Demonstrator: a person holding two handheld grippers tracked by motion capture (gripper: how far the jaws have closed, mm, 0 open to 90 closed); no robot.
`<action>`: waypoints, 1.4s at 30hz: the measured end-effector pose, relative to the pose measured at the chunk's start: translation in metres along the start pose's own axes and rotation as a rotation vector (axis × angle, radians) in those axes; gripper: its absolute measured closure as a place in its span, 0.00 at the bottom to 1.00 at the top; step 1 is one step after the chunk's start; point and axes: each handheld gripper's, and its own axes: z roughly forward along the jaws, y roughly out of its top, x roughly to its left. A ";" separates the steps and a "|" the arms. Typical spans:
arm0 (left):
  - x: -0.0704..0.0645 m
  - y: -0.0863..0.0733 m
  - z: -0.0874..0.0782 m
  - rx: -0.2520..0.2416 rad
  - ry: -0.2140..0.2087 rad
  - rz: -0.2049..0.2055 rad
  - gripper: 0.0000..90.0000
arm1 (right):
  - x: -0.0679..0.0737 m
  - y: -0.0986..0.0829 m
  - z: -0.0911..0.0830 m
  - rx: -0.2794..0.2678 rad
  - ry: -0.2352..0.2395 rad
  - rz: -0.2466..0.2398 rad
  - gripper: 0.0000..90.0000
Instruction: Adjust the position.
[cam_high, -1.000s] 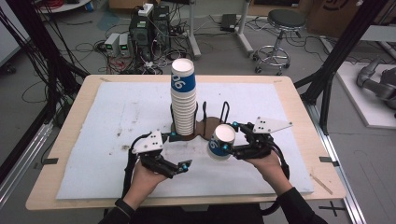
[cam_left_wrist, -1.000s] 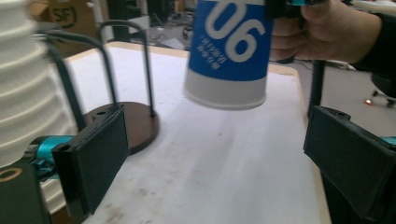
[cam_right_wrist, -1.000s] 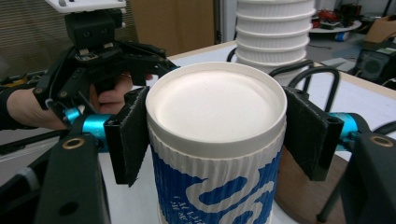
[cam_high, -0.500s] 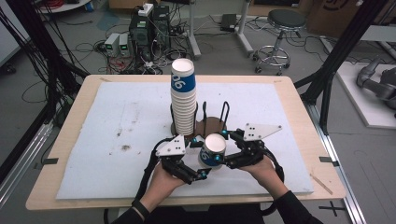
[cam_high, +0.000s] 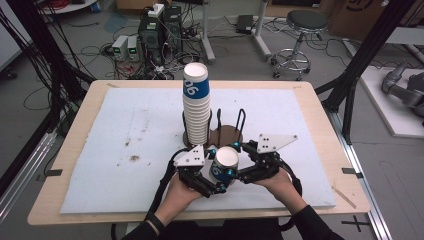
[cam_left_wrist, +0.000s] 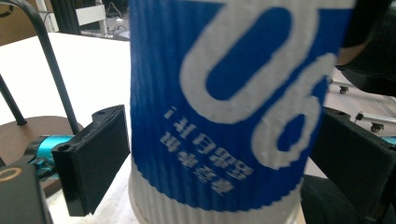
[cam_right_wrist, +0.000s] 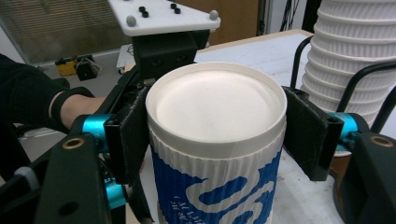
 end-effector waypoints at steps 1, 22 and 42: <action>0.001 0.000 0.000 0.013 -0.007 -0.007 0.10 | 0.001 0.000 0.001 0.000 0.004 0.003 0.33; 0.004 0.012 -0.010 0.090 -0.014 0.012 0.25 | -0.004 0.006 -0.009 0.001 0.005 0.028 0.24; -0.010 0.039 -0.006 0.470 0.105 0.194 0.27 | 0.003 0.020 -0.006 0.255 -0.021 -0.055 0.23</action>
